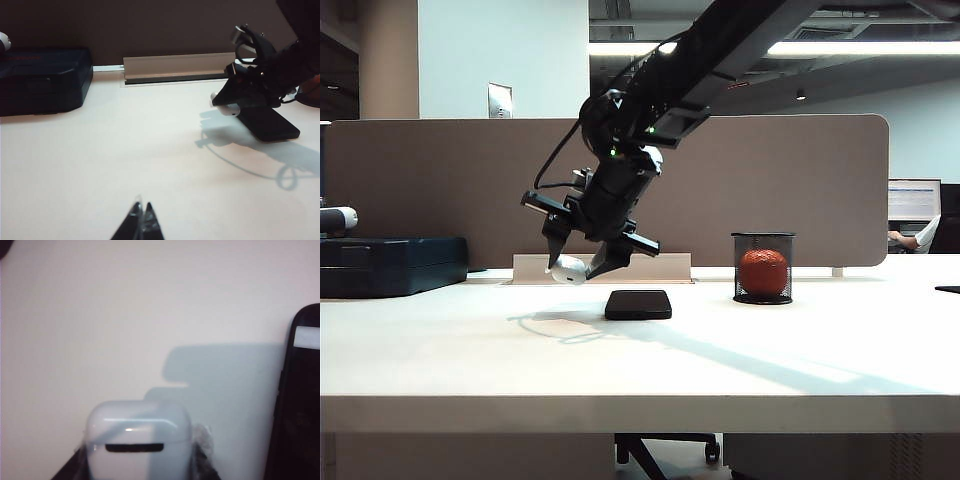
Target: Find the wireless headphone case on the desktop and place it on the left side of the phone.
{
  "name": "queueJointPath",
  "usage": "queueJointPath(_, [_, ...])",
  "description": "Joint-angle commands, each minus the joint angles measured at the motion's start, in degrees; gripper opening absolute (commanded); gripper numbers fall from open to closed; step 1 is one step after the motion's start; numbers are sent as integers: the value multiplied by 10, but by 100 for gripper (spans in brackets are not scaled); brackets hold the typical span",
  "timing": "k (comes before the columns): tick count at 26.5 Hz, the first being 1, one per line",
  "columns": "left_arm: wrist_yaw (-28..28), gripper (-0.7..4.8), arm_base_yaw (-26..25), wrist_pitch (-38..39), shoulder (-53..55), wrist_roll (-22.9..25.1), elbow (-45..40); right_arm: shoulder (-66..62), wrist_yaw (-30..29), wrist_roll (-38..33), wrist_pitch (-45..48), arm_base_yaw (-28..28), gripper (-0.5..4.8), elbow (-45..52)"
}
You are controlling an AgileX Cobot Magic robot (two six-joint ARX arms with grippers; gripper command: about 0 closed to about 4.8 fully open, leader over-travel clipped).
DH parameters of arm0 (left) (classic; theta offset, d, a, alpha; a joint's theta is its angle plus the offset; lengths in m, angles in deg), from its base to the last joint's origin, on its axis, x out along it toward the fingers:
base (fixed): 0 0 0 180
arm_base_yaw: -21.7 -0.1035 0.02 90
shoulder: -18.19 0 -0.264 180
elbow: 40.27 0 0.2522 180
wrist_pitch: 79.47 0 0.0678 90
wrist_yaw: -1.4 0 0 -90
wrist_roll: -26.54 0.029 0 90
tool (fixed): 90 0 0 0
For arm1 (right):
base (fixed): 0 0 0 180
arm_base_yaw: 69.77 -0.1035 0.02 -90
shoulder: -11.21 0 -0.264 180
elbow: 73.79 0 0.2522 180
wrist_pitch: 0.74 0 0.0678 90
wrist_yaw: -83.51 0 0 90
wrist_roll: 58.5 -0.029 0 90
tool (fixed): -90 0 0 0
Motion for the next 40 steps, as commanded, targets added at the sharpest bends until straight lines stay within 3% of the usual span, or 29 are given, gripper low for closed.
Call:
queueJointPath(1, [-2,-5,-1,-4,0,-2,1,-4,11,3,6,1,165,-4])
queueJointPath(31, [-2,-5,-1,-4,0,-2,1,-33,17,22,5,7,172,-6])
queueJointPath(40, [-2,-5,-1,-4,0,-2,1,-32,15,22,-1,7,257,-12])
